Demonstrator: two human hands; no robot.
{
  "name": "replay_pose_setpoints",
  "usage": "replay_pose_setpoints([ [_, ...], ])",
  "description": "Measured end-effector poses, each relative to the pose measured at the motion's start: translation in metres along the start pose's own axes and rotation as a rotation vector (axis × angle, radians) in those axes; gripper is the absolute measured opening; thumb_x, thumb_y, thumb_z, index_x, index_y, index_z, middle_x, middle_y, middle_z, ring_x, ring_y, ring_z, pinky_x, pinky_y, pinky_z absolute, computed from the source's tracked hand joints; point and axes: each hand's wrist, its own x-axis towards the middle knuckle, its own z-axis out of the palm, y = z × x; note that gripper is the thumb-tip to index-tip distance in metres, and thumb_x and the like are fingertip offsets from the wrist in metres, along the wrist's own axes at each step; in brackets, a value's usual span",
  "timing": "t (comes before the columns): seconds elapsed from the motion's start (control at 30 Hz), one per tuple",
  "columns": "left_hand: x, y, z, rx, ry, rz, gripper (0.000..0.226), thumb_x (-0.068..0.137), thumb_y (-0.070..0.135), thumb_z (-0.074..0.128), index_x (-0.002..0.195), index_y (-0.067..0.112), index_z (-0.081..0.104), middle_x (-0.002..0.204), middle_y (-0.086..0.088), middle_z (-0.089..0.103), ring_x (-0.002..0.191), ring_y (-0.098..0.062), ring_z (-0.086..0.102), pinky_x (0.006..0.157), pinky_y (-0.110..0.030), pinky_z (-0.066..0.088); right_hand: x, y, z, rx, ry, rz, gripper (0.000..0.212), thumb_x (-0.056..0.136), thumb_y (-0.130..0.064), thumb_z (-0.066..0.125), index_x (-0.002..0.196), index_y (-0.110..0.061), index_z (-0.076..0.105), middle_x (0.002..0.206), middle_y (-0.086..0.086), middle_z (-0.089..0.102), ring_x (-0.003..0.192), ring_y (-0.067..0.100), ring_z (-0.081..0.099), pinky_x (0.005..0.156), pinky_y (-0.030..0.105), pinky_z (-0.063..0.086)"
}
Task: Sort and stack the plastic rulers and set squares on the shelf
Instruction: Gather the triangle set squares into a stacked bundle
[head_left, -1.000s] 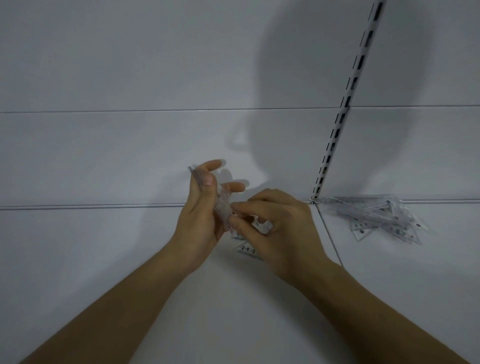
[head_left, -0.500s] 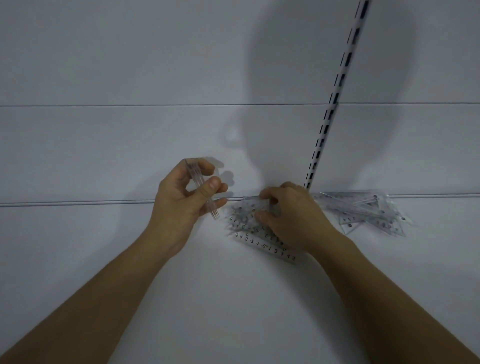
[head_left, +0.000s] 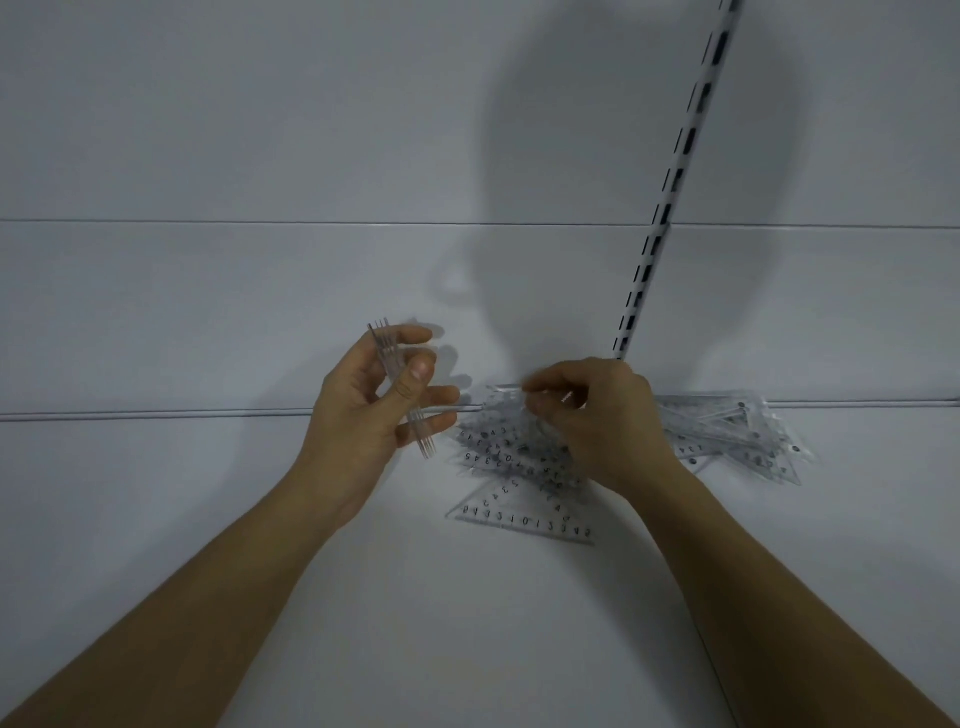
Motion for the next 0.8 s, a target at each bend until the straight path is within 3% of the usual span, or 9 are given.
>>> replay_pose_setpoints([
  [0.17,-0.001,0.000,0.005,-0.038,-0.017,-0.018,0.044,0.087,0.026,0.062,0.130,0.016,0.058,0.110,-0.006,0.064,0.098,-0.036,0.071,0.084,-0.042,0.059,0.000,-0.010,-0.010,0.477,0.116,0.057,0.007,0.085,-0.013,0.078,0.085,-0.019,0.077,0.071,-0.010,0.070,0.057,0.003,0.054,0.060,0.017,0.047],
  [0.2,-0.001,-0.001,0.005,-0.047,-0.023,-0.022,0.044,0.087,0.026,0.063,0.130,0.017,0.058,0.110,-0.005,0.065,0.100,-0.038,0.071,0.085,-0.043,0.059,-0.001,-0.014,-0.013,0.623,0.085,0.074,0.004,0.083,-0.013,0.078,0.086,-0.014,0.076,0.069,-0.004,0.067,0.056,0.007,0.053,0.058,0.019,0.047],
  [0.27,-0.002,-0.002,0.007,-0.076,-0.059,-0.048,0.044,0.086,0.026,0.064,0.128,0.018,0.059,0.113,-0.005,0.068,0.102,-0.040,0.070,0.088,-0.048,0.057,-0.006,-0.021,-0.014,0.819,-0.016,0.097,0.018,0.077,-0.018,0.078,0.089,-0.006,0.075,0.069,0.003,0.064,0.055,0.012,0.052,0.058,0.024,0.049],
  [0.4,-0.008,-0.003,0.015,-0.155,-0.219,-0.184,0.041,0.091,0.023,0.058,0.130,0.012,0.057,0.128,-0.016,0.065,0.110,-0.042,0.066,0.087,-0.058,0.056,-0.017,-0.034,0.000,0.782,-0.065,0.082,0.014,0.076,-0.015,0.081,0.081,-0.006,0.072,0.070,0.004,0.068,0.057,0.015,0.063,0.056,0.027,0.054],
  [0.53,-0.010,-0.006,0.013,-0.156,-0.291,-0.248,0.043,0.094,0.029,0.058,0.134,0.013,0.055,0.137,-0.019,0.058,0.114,-0.052,0.060,0.092,-0.071,0.046,-0.021,-0.038,0.007,0.784,-0.068,0.093,0.014,0.082,-0.011,0.079,0.081,-0.003,0.067,0.077,0.017,0.070,0.063,0.019,0.069,0.049,0.025,0.053],
  [0.67,-0.007,-0.002,0.010,-0.251,-0.251,-0.297,0.046,0.099,0.036,0.048,0.136,0.010,0.052,0.137,-0.029,0.052,0.111,-0.050,0.062,0.082,-0.054,0.058,-0.016,-0.036,-0.004,0.826,0.051,-0.003,0.015,0.082,-0.014,0.076,0.084,-0.004,0.065,0.066,-0.003,0.062,0.051,0.011,0.052,0.050,0.022,0.044],
  [0.8,-0.006,0.001,0.009,-0.340,-0.219,-0.392,0.056,0.095,0.047,0.045,0.136,0.010,0.053,0.136,-0.025,0.057,0.105,-0.044,0.066,0.074,-0.043,0.062,-0.014,-0.029,-0.010,0.781,0.032,-0.194,0.011,0.082,0.001,0.075,0.088,-0.002,0.067,0.085,0.006,0.072,0.083,0.029,0.073,0.080,0.034,0.059],
])
